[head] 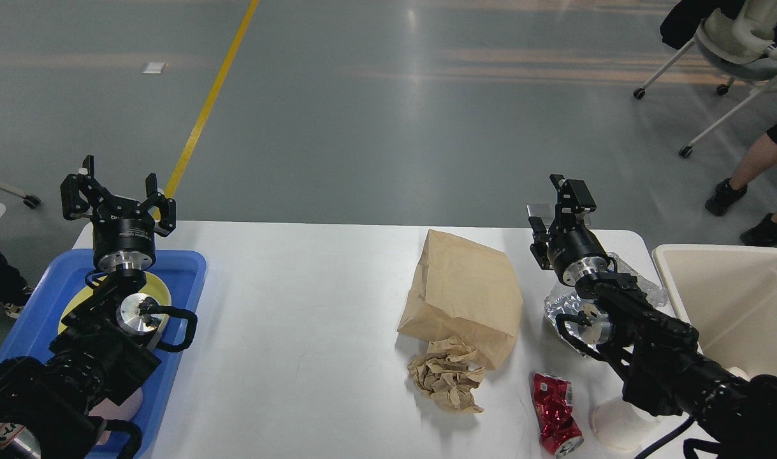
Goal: Tidy desktop
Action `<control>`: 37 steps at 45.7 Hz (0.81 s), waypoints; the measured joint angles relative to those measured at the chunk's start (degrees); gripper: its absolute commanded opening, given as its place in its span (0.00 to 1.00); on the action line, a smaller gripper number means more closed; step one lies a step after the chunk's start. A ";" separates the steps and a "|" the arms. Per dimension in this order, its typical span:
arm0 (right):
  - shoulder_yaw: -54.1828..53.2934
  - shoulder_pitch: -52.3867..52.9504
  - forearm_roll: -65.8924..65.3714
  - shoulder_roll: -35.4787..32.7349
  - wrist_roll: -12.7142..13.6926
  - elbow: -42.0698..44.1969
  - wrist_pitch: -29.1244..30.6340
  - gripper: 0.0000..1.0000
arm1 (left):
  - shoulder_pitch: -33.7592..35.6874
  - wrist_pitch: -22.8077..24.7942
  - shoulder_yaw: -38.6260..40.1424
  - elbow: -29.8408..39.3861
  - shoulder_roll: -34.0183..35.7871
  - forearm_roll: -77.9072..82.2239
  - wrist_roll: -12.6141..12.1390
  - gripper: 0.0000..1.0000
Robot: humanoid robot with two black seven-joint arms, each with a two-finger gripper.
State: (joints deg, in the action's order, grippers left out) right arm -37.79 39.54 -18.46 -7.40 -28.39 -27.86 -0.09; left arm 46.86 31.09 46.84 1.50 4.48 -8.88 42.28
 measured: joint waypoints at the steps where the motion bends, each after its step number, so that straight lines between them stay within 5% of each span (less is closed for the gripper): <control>1: 0.00 0.00 0.00 0.00 0.00 0.00 0.00 1.00 | 0.00 0.00 0.00 0.00 -0.03 0.00 0.17 0.96; 37: 0.00 0.00 0.00 0.01 0.00 0.00 0.00 1.00 | -0.02 0.00 0.00 -0.01 -0.08 0.00 0.61 0.96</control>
State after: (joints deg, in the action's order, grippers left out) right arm -37.79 39.55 -18.46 -7.39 -28.39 -27.86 -0.09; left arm 46.84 31.09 46.84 1.48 4.39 -8.88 42.89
